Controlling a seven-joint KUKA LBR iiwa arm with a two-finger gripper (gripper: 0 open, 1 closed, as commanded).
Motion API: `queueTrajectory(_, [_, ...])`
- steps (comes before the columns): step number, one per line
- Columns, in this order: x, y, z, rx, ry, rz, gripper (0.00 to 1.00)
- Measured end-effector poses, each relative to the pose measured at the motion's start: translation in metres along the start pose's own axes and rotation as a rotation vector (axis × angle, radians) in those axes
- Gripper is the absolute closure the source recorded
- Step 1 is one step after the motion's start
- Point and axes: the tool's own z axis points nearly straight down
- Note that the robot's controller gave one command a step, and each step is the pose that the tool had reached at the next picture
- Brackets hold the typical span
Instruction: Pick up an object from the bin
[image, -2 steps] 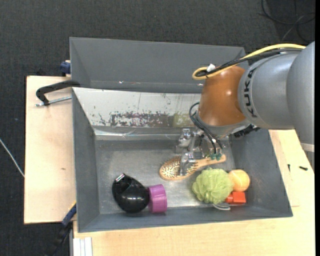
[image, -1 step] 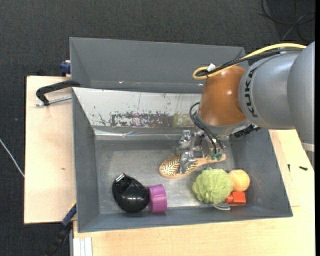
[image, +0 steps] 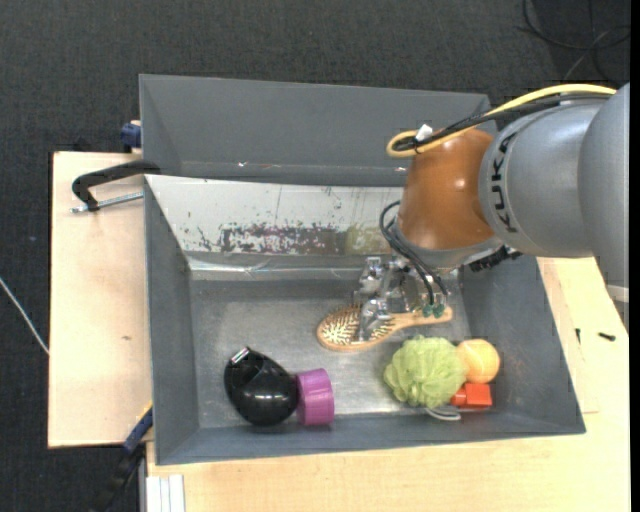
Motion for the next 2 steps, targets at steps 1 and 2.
queueTrajectory(1, [-0.0008, 0.0002, -0.0042, 0.001, -0.009, -0.001, 1.0])
queueTrajectory(2, [-0.0006, 0.0006, -0.0083, 0.0, -0.011, 0.0, 1.0])
